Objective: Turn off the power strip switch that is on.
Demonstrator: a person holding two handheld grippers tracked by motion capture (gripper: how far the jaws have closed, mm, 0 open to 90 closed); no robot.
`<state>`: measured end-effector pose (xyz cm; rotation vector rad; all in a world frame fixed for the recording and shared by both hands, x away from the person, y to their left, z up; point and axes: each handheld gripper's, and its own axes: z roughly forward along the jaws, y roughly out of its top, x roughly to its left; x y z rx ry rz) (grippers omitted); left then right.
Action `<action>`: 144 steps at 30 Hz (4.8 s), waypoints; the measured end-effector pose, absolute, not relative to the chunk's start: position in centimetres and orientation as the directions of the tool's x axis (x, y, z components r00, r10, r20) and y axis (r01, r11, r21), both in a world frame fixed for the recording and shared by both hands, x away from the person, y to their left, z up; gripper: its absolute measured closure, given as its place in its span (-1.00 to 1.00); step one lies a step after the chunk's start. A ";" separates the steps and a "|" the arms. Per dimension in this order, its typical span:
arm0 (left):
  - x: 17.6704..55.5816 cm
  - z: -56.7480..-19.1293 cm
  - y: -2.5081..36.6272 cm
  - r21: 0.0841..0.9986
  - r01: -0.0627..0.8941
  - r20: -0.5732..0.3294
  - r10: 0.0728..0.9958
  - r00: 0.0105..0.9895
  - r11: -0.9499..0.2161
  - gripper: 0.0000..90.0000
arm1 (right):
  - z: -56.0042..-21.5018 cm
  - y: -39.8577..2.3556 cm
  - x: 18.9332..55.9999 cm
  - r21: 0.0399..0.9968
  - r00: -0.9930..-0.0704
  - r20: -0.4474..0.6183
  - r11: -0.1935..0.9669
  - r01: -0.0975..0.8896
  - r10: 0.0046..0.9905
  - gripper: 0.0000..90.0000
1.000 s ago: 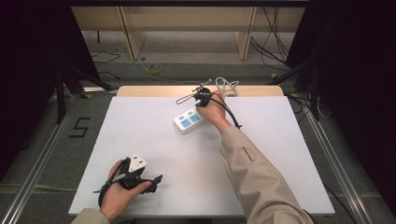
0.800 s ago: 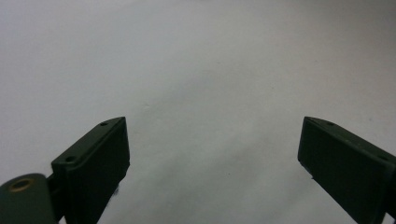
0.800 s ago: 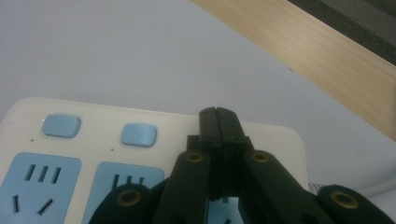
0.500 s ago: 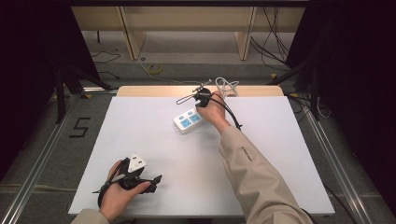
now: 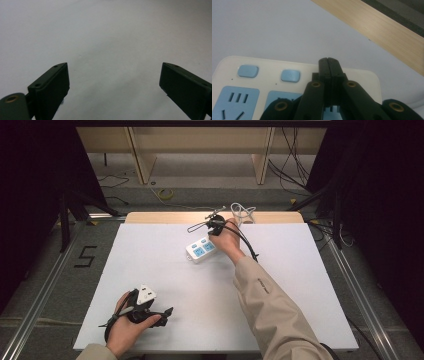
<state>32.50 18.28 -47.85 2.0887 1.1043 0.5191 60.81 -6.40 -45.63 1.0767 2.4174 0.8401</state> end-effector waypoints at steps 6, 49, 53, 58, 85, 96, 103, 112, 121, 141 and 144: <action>32.5 -47.8 18.2 0.741 0.548 0.024 0.830 0.557 -0.388 -0.81 | -45.6 -6.4 60.8 0.649 -0.645 -0.087 0.535 0.542 0.759 1.00; 32.8 -47.9 17.9 0.734 0.549 0.029 0.825 0.564 -0.401 -0.80 | -43.9 -9.8 58.1 0.644 -0.640 -0.058 0.519 0.562 0.766 1.00; 32.8 -47.9 17.8 0.734 0.549 0.029 0.826 0.562 -0.399 -0.80 | -43.8 -10.2 57.8 0.646 -0.640 -0.050 0.514 0.565 0.767 1.00; 32.8 -47.9 17.7 0.733 0.548 0.031 0.825 0.564 -0.402 -0.80 | -43.4 -10.6 57.3 0.645 -0.646 -0.044 0.516 0.564 0.762 1.00; 32.7 -47.9 17.7 0.738 0.549 0.029 0.831 0.555 -0.392 -0.79 | -43.6 -12.8 54.4 0.606 -0.663 -0.034 0.543 0.581 0.748 1.00; 32.7 -47.9 17.7 0.737 0.549 0.030 0.831 0.556 -0.394 -0.79 | -44.2 -13.8 53.2 0.592 -0.670 -0.026 0.551 0.588 0.742 1.00; 32.7 -47.9 17.7 0.737 0.548 0.033 0.831 0.555 -0.395 -0.79 | -44.2 -14.5 52.5 0.590 -0.665 -0.026 0.548 0.593 0.746 1.00; 32.7 -47.9 17.7 0.737 0.548 0.034 0.832 0.554 -0.395 -0.79 | -44.4 -15.2 51.5 0.584 -0.668 -0.023 0.552 0.595 0.744 1.00; 32.7 -47.9 17.7 0.738 0.550 0.032 0.834 0.550 -0.391 -0.79 | -44.2 -15.8 50.4 0.586 -0.674 -0.022 0.555 0.590 0.739 1.00; 32.7 -47.9 17.7 0.740 0.550 0.032 0.836 0.548 -0.388 -0.79 | -44.4 -17.7 47.3 0.576 -0.687 -0.019 0.570 0.587 0.727 1.00; 32.7 -47.9 17.7 0.739 0.549 0.033 0.835 0.550 -0.391 -0.79 | -44.5 -18.0 46.7 0.578 -0.691 -0.016 0.571 0.583 0.722 1.00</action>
